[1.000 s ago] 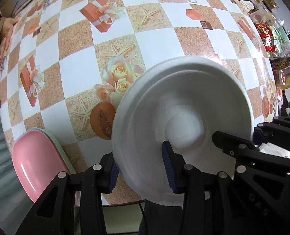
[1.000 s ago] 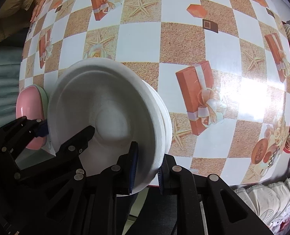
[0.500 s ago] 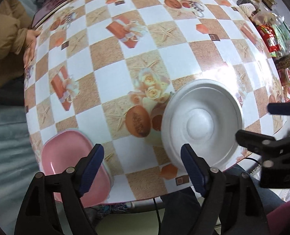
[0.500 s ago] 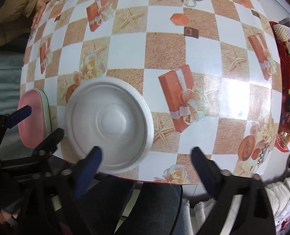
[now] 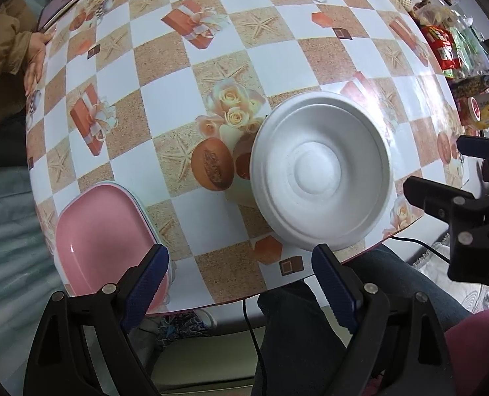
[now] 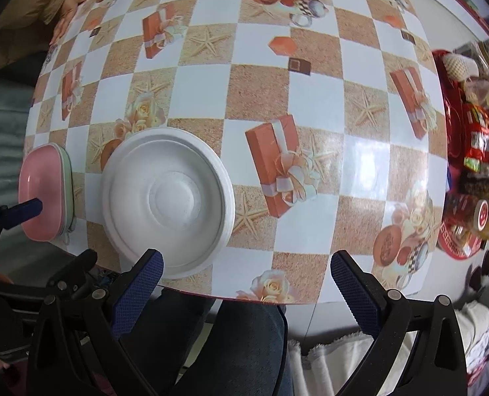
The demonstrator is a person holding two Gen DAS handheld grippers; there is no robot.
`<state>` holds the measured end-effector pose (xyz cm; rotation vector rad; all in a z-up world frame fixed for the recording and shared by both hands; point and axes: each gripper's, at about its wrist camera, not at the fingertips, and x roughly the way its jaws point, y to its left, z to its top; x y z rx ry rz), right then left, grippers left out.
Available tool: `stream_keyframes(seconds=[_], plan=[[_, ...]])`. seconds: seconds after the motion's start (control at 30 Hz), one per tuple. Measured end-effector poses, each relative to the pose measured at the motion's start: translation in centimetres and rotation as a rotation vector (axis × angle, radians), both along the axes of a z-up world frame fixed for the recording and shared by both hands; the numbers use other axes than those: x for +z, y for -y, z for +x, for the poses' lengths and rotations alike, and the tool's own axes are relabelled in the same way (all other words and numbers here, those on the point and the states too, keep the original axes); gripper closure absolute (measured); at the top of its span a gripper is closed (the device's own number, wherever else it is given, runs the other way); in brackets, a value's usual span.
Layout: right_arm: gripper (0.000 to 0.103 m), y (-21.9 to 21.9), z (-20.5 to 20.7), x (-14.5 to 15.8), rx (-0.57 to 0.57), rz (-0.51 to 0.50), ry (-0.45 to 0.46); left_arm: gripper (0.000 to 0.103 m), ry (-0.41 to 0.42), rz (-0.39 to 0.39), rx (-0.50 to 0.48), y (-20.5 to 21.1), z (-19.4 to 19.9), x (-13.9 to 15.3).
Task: Organize plates and bowls
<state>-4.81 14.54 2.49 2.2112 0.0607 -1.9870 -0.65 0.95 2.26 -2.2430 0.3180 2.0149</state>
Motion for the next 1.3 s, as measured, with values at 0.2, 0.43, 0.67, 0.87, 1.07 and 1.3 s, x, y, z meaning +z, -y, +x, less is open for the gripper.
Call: stream_keyframes(seconds=[0.2,0.43,0.67,0.87,1.07,1.3], plan=[[0.001,0.3,0.8,0.1,-0.014,0.002,0.013,0.012,-0.002,-0.02,-0.002,0.0,-0.1,0.1],[0.001,0.5,1.2,0.0,-0.017,0.001,0.02,0.012,-0.012,-0.017,-0.008,0.0,0.0,0.1],[0.001,0.5,1.5,-0.1,-0.027,0.002,0.024,0.012,-0.015,-0.015,-0.009,0.1,0.0,0.2],[0.001,0.3,1.7,-0.2,-0.038,0.002,0.031,0.012,-0.015,-0.014,-0.007,0.0,0.0,0.2],[0.001,0.4,1.6,-0.2,-0.032,0.002,0.031,0.012,-0.016,-0.014,-0.009,0.0,0.0,0.3],[0.001,0.3,1.7,-0.3,-0.036,0.002,0.032,0.012,-0.016,-0.013,-0.016,0.2,0.0,0.3]])
